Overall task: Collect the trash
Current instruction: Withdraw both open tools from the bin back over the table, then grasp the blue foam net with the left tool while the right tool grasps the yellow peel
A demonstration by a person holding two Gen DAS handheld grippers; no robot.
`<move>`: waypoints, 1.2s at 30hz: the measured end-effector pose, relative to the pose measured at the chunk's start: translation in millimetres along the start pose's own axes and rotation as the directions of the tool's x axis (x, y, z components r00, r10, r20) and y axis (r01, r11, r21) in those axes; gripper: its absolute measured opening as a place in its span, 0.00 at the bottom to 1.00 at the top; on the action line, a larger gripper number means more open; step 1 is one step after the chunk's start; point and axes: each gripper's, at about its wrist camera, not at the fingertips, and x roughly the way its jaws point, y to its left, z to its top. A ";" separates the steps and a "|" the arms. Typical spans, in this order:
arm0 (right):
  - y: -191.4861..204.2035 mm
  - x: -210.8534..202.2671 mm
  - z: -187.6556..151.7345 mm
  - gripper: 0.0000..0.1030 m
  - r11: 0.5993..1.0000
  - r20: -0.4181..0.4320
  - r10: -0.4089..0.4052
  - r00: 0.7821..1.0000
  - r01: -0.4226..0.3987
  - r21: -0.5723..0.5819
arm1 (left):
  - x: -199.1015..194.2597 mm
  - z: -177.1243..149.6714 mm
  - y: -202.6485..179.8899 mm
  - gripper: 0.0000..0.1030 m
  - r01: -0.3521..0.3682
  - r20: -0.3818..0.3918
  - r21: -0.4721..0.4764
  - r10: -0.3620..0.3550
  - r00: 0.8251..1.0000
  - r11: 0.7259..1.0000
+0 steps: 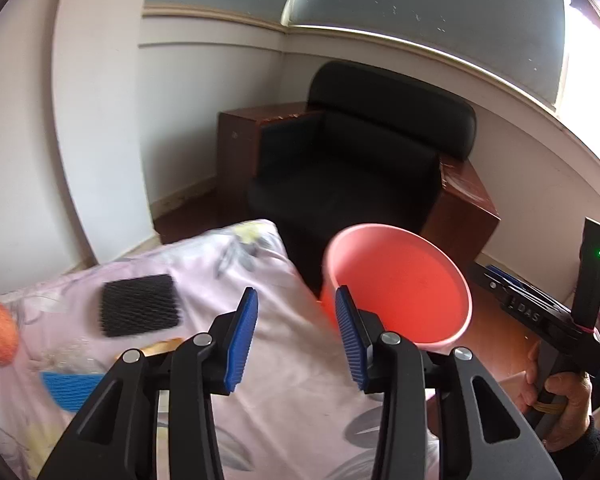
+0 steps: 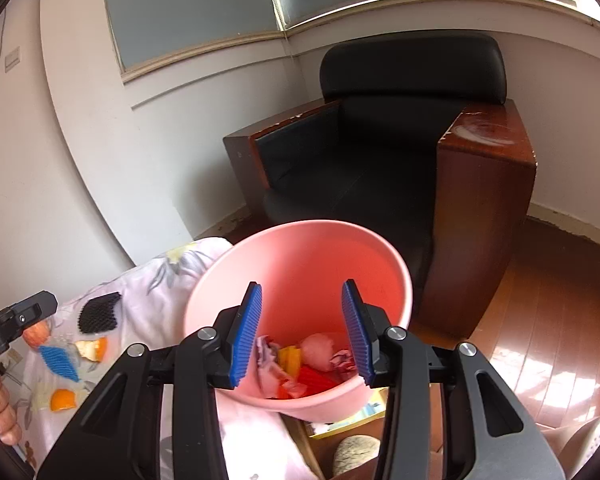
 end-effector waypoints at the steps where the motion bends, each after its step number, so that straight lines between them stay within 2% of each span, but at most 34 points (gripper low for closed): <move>1: 2.8 -0.9 -1.4 0.41 1.000 -0.002 0.020 1.000 -0.020 0.009 | -6.2 0.7 7.0 0.40 -0.015 0.011 -0.005 0.015 1.000 1.000; 8: 28.9 6.5 -12.6 0.41 0.979 -0.061 0.185 0.981 -0.179 0.094 | -55.4 2.1 64.5 0.44 -0.126 0.091 -0.050 0.130 0.987 0.991; 16: 88.4 14.9 -31.8 0.41 0.972 -0.139 0.228 0.964 -0.234 -0.025 | -91.1 -15.1 124.1 0.46 -0.227 0.102 -0.121 0.239 0.966 0.966; 21: 116.7 25.1 -44.9 0.41 0.956 -0.205 0.278 0.939 -0.292 -0.039 | -90.7 -38.9 155.5 0.47 -0.224 0.045 -0.165 0.234 0.971 0.960; 25: 133.1 30.4 -53.0 0.41 0.948 -0.247 0.298 0.922 -0.316 -0.037 | -77.1 -59.1 173.3 0.47 -0.198 -0.012 -0.160 0.198 0.980 0.967; 31: 147.6 36.0 -62.1 0.41 0.948 -0.285 0.286 0.915 -0.313 -0.052 | -44.5 -85.5 191.1 0.47 -0.191 -0.095 -0.139 0.179 0.979 0.972; 36: 155.3 41.1 -67.4 0.41 0.948 -0.307 0.279 0.910 -0.312 -0.060 | -25.4 -92.4 196.9 0.47 -0.171 -0.115 -0.126 0.157 0.981 0.977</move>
